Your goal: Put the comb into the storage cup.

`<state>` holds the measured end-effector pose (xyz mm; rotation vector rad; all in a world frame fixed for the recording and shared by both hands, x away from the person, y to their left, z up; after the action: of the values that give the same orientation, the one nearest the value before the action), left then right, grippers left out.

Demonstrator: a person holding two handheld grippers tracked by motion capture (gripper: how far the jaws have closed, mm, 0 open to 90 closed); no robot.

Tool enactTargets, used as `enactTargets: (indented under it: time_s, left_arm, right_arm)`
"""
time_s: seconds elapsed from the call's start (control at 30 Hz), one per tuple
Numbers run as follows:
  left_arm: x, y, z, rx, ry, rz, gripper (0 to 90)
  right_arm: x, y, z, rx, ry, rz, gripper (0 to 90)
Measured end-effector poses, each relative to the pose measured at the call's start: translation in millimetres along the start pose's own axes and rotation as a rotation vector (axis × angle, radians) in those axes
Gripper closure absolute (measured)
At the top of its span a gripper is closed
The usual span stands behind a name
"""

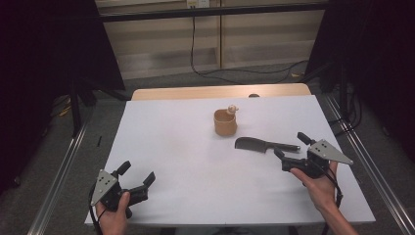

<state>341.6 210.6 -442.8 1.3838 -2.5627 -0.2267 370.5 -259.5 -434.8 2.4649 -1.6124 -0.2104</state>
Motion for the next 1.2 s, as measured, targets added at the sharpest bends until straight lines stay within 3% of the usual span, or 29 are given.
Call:
enactTargets:
  time_s: [0.3,0.73,0.87,0.97,1.2]
  left_arm:
    - [-3.9,1.1,-1.1,0.004,-0.027,-0.041,2.8]
    - [3.0,3.2,-3.8,0.029,-0.043,-0.018,2.8]
    - [2.3,1.4,-1.9,0.016,-0.040,-0.010,2.8]
    - [1.5,0.6,-2.2,0.016,-0.048,-0.016,2.8]
    - [1.2,0.8,-1.7,0.011,-0.054,-0.021,2.8]
  right_arm:
    - [3.9,-12.8,-8.3,0.001,-0.005,0.003,5.7]
    - [22.3,-31.8,-12.2,-0.008,-0.044,0.031,8.3]
    - [22.7,-34.8,-7.6,-0.029,-0.018,0.039,9.0]
    - [23.2,-39.7,-8.9,-0.024,-0.015,0.020,18.2]
    - [22.3,-48.7,-21.5,-0.005,-0.011,0.012,24.9]
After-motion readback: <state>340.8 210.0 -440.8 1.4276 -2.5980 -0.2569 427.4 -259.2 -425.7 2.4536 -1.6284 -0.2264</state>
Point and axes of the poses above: each handheld gripper's, and its own axes: y roughly backward along the jaws, z roughly out of its underside, x roughly to its right, the point moved 7 cm from there along -y, roughly forward along the jaws, and after that the axes turned 4 degrees about -x, right-handed, at the moved point
